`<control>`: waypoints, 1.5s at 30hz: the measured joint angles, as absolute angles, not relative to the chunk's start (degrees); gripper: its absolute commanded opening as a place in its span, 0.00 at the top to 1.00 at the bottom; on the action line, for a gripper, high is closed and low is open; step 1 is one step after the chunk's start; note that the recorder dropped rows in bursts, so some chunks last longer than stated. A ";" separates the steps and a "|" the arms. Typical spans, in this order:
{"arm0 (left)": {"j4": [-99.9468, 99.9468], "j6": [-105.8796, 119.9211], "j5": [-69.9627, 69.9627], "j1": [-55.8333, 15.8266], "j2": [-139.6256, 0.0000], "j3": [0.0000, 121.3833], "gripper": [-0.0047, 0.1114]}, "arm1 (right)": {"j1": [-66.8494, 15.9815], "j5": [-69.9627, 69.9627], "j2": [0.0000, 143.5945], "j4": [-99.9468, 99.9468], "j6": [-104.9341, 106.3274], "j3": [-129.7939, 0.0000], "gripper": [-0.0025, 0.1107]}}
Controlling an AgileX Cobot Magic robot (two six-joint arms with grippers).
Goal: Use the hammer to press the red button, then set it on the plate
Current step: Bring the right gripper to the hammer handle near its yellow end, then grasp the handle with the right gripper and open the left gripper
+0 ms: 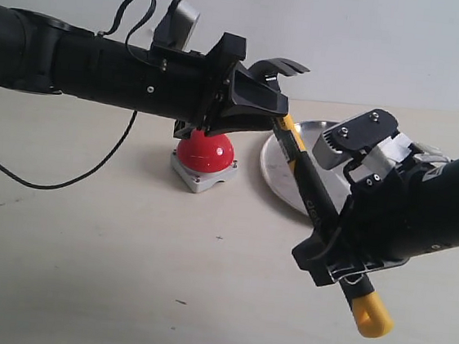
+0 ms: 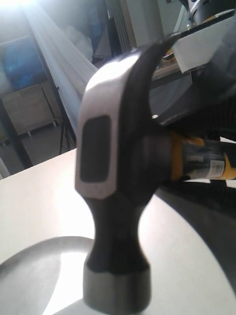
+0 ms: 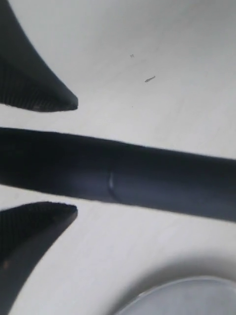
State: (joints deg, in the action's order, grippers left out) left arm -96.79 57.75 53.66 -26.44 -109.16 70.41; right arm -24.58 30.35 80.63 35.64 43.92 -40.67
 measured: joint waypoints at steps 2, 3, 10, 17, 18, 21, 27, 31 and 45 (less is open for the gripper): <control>-96.79 57.75 53.55 -26.44 -109.16 70.41 0.96 | -24.58 31.06 80.63 34.89 43.77 -40.67 0.95; -96.79 57.75 53.47 -26.44 -109.16 70.41 0.96 | -24.58 31.16 80.63 34.80 42.88 -40.67 0.97; -96.64 57.62 53.47 -26.44 -109.16 70.41 0.96 | -24.58 31.15 80.63 34.67 42.27 -40.67 0.98; -97.08 57.74 54.54 -25.55 -109.16 70.41 0.96 | -24.58 30.28 79.20 35.29 42.27 -40.67 0.98; -97.28 57.74 54.80 -25.42 -109.16 70.55 0.94 | -24.58 30.14 78.59 35.58 42.27 -40.67 0.98; -98.34 57.74 55.39 -25.28 -109.04 70.69 0.83 | -24.58 30.05 76.88 36.55 41.90 -40.67 0.98; -99.21 57.74 55.92 -25.28 -108.82 70.79 0.57 | -24.58 30.05 75.07 37.12 41.53 -40.67 0.98; -98.57 57.74 55.63 -25.16 -108.93 70.79 0.49 | -24.58 30.05 74.60 38.61 41.95 -40.67 0.98; -96.26 57.74 54.80 -24.93 -108.93 70.79 0.49 | -24.58 27.74 72.39 39.41 41.14 -40.67 0.98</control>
